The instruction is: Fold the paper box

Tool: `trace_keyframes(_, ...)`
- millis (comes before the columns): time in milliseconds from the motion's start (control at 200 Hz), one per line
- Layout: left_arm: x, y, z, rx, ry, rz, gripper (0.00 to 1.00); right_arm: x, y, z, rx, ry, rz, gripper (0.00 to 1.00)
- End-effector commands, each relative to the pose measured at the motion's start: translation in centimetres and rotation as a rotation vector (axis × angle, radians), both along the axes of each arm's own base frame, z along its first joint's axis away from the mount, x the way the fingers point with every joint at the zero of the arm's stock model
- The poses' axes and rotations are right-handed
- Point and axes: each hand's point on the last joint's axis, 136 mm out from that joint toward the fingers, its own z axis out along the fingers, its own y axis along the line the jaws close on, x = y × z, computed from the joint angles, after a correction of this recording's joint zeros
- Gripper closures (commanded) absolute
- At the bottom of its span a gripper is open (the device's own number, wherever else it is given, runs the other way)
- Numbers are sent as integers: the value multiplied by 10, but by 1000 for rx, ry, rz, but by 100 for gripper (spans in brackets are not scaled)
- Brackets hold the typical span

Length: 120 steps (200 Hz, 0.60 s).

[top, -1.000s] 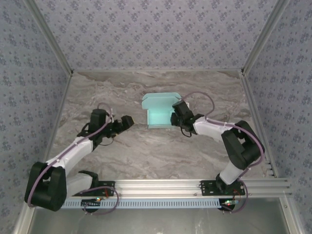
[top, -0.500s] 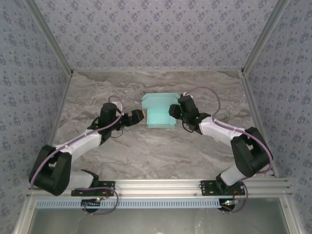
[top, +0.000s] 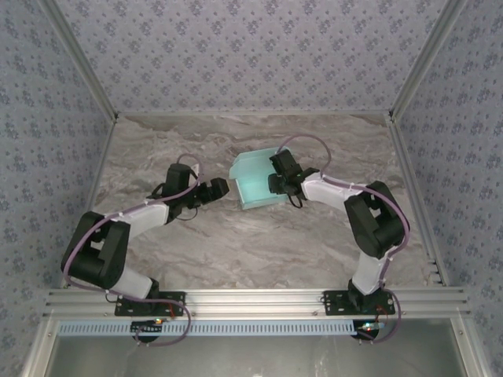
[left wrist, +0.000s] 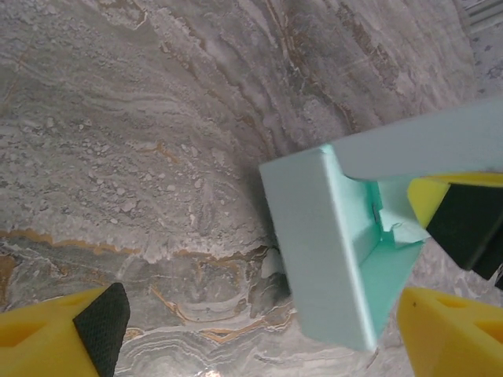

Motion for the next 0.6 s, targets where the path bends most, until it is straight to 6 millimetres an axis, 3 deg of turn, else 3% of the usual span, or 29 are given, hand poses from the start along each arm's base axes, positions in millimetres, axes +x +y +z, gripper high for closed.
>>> trace_keyframes(0,2,-6,1,15,-11,-35,11,-3,-7,-15,-69,43,-8,60)
trace_keyframes(120,2,-5,-4,34,-2,-38,11,-4,-8,-16,-101,41,5,60)
trace_keyframes(335,4,-2,-12,62,14,-31,12,-6,-8,7,-72,-2,52,60)
trace_keyframes(595,3,-3,-20,61,35,-37,12,-4,1,-23,-118,24,143,64)
